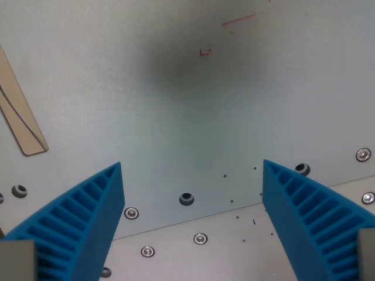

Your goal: Rotate around base positive z

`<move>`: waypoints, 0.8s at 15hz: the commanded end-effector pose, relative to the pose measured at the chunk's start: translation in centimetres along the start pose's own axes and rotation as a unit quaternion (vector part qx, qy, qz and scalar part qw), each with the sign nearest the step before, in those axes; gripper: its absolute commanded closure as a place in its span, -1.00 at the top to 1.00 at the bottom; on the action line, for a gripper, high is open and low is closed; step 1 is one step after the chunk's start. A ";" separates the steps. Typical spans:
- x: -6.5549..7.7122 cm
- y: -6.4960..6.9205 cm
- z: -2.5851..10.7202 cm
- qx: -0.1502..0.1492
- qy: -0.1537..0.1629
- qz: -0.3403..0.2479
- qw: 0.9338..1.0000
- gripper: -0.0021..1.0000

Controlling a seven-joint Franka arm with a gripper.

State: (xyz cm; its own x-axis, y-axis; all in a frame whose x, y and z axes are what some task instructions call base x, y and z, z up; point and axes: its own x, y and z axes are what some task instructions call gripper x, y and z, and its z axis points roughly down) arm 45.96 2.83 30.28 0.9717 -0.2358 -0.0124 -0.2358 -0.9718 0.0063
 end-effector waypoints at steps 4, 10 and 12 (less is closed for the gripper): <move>0.0 0.0 -0.2 0.000 0.002 -0.027 1.000 1.00; 0.0 0.0 -0.2 0.000 0.003 -0.067 0.998 1.00; 0.0 0.0 -0.2 -0.001 0.003 -0.080 0.997 1.00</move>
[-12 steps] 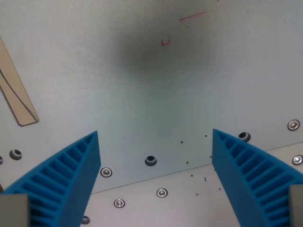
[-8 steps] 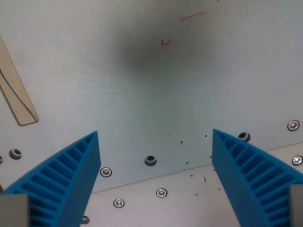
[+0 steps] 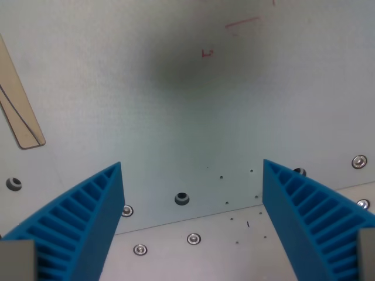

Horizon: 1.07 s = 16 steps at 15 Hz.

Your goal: Rotate around base positive z

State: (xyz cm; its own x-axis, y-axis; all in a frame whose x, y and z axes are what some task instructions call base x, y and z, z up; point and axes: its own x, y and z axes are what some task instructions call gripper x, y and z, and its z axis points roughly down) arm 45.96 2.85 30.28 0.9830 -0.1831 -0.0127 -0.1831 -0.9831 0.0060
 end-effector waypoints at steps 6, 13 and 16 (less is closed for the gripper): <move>0.0 0.0 -0.2 -0.001 0.003 -0.093 0.996 1.00; 0.0 0.0 -0.2 -0.002 0.003 -0.139 0.990 1.00; 0.0 0.0 -0.2 -0.002 0.003 -0.159 0.987 1.00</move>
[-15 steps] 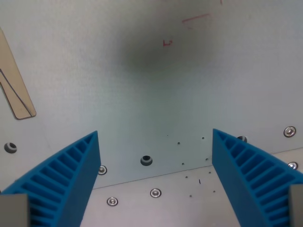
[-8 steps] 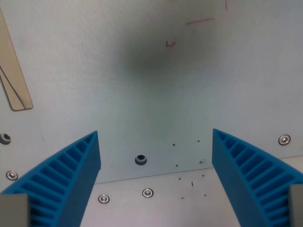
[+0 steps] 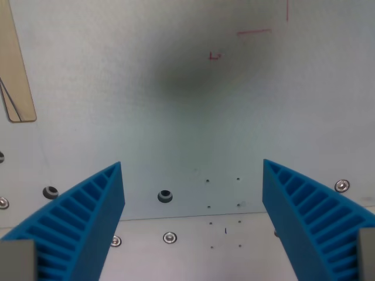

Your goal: Rotate around base positive z

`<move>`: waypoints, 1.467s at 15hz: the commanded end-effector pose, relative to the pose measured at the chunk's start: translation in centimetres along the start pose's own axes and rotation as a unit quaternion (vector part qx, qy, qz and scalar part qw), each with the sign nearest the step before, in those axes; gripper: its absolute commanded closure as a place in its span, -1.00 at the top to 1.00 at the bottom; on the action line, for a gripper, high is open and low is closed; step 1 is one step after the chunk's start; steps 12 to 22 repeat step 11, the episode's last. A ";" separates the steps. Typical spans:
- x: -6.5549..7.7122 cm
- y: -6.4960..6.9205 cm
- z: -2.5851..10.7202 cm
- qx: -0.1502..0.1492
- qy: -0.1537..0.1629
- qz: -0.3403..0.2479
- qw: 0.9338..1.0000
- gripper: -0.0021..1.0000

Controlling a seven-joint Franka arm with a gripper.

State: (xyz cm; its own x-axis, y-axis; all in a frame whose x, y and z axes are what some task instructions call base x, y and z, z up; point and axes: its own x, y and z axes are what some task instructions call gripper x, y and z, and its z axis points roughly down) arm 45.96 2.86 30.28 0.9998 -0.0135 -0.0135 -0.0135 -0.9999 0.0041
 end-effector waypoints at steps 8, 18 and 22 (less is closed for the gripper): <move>0.0 0.0 -0.2 -0.003 0.003 -0.127 0.992 1.00; 0.0 0.0 -0.2 -0.003 0.003 -0.147 0.989 1.00; 0.0 0.0 -0.2 -0.003 0.003 -0.147 0.989 1.00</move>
